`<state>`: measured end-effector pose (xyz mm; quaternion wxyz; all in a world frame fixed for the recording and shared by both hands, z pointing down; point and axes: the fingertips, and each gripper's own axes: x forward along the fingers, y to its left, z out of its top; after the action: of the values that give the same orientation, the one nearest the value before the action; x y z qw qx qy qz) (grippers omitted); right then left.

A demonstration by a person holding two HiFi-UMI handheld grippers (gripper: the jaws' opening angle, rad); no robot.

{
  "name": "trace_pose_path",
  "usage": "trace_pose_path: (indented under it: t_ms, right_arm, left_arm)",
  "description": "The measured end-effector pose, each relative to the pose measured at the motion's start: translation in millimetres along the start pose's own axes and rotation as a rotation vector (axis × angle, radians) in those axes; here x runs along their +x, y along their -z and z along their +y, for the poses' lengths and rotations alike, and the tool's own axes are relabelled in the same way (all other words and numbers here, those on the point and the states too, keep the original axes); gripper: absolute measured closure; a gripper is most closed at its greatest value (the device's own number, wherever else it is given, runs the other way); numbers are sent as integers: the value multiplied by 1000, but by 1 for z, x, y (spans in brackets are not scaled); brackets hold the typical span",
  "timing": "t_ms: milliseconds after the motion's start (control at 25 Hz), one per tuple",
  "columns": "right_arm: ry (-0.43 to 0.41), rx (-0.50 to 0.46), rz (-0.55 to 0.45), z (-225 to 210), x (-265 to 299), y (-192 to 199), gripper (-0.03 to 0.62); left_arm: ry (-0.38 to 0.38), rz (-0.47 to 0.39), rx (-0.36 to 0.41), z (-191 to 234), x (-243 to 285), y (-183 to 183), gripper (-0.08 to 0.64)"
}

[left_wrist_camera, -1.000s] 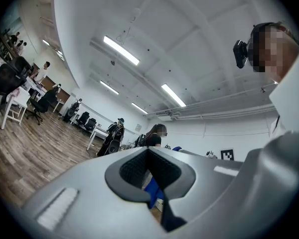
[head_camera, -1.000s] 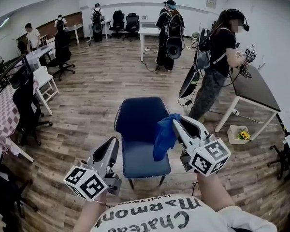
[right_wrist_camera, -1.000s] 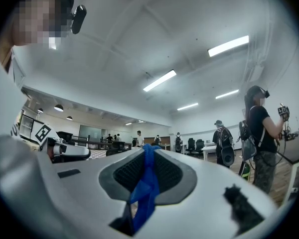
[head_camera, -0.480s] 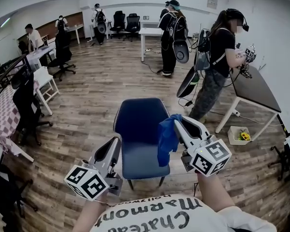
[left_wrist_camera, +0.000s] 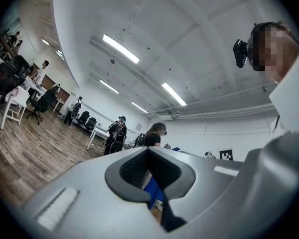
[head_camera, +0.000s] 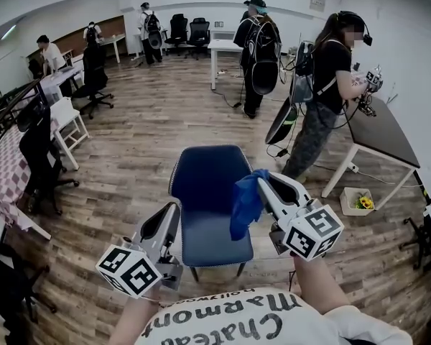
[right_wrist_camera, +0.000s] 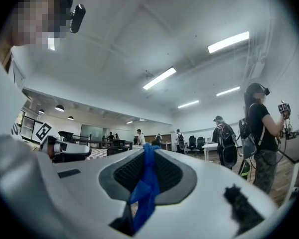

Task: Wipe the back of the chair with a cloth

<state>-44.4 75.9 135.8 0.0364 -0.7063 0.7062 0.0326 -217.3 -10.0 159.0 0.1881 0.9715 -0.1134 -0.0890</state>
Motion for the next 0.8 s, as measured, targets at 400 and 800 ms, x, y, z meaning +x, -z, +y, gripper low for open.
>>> trace_pose_path:
  t_ms: [400,800]
  right_arm:
    - [15,114,28,-20,6,16,528]
    - [-2,98,26,-19,16,15,528]
  left_arm:
    - [-4,7,-12,5,9,2,552]
    - [-21,1,-21,15,13,1,552]
